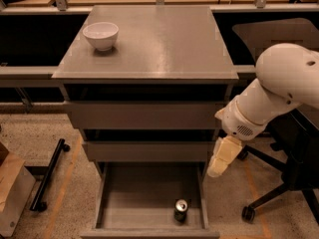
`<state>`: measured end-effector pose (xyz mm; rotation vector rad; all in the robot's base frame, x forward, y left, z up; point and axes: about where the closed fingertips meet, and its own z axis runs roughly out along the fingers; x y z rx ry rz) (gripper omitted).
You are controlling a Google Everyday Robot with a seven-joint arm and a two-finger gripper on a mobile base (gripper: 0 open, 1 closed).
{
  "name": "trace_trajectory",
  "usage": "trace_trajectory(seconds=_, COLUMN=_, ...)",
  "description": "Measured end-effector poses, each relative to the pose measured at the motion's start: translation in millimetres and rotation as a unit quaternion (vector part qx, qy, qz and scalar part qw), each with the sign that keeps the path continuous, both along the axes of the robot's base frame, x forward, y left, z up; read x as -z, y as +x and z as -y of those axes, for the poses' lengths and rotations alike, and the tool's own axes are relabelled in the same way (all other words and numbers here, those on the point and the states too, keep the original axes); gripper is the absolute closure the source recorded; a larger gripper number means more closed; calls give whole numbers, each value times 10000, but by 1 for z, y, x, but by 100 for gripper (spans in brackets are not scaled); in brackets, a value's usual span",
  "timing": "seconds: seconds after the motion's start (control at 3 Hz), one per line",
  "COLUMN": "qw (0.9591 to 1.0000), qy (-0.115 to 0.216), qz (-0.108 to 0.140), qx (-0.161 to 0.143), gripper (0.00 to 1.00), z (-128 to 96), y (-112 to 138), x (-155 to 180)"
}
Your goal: Pick green can from bottom drawer and place on counter
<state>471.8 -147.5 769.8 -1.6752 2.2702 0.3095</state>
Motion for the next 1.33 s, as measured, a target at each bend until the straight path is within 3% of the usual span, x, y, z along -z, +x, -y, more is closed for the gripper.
trace_trajectory(seconds=0.33, qw=9997, qy=207, qz=15, qx=127, gripper=0, z=-1, y=-3, x=27)
trace_trajectory(seconds=0.67, qw=9973, qy=412, qz=247, qx=555, gripper=0, z=10, y=24, x=88)
trace_trajectory(seconds=1.0, qw=9973, qy=412, qz=246, qx=554, gripper=0, z=10, y=24, x=88)
trace_trajectory(seconds=1.33, qw=9956, qy=528, qz=-42, qx=772, gripper=0, z=7, y=23, x=118)
